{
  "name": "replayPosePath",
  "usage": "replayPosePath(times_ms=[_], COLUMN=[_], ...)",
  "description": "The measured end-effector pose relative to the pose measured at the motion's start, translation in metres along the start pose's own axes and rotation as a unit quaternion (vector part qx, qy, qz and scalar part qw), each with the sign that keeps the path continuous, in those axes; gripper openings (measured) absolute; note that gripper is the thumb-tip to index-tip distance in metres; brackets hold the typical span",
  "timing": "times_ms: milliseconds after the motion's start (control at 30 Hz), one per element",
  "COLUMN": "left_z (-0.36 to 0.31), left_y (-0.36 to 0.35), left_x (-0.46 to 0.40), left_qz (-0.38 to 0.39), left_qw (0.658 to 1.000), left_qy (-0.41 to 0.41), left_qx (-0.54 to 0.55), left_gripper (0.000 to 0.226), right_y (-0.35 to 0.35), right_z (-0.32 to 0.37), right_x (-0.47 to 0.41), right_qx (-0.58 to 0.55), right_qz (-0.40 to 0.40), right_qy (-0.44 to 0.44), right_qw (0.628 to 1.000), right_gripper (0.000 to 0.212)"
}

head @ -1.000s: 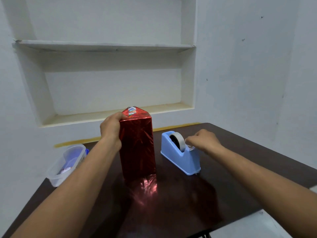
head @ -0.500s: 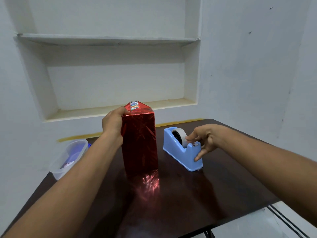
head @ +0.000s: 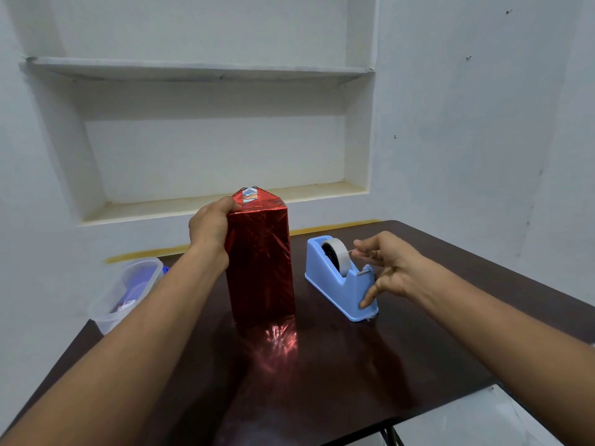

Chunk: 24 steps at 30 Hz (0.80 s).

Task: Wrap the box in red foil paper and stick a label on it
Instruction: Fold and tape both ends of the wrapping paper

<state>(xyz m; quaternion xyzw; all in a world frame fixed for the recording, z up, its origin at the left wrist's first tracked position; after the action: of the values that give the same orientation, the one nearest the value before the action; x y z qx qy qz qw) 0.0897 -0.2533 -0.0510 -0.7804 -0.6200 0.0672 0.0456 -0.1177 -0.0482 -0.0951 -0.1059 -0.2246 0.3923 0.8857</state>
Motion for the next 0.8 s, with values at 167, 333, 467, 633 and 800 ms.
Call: replayPosePath(times_ms=[167, 333, 467, 633, 800], left_z=[0.0, 0.0, 0.001, 0.0, 0.001], left_y=[-0.002, -0.002, -0.002, -0.002, -0.002], left_x=[-0.001, -0.001, -0.001, 0.0, -0.002], left_qz=[0.006, 0.008, 0.006, 0.005, 0.007], left_qw=[1.0, 1.0, 1.0, 1.0, 1.0], left_qy=[-0.002, -0.001, -0.004, -0.005, -0.006], left_qx=[0.002, 0.005, 0.006, 0.012, 0.011], left_gripper=[0.022, 0.02, 0.018, 0.02, 0.02], right_y=[0.009, 0.019, 0.023, 0.027, 0.033], right_z=[-0.012, -0.028, -0.034, -0.036, -0.04], right_x=[0.0, -0.001, 0.002, 0.005, 0.004], right_qx=[-0.031, -0.051, -0.053, -0.046, 0.014], right_qz=[-0.008, -0.004, -0.006, -0.022, -0.057], right_qy=[0.034, 0.06, 0.07, 0.08, 0.089], right_qw=[0.999, 0.997, 0.996, 0.996, 0.994], right_gripper=[0.023, 0.052, 0.038, 0.007, 0.014])
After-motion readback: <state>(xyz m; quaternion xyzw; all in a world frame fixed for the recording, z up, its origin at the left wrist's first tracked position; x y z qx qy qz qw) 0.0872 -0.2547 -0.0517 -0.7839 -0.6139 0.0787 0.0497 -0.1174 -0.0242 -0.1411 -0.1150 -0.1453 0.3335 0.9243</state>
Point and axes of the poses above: each hand's wrist, its own x-axis away from the middle knuckle, its own y-axis out of the back of the hand, z = x × y, the point moved 3 cm from there along -x, towards the middle knuckle, and after that the axes turned 13 degrees about -x, right-handed, at the moved point
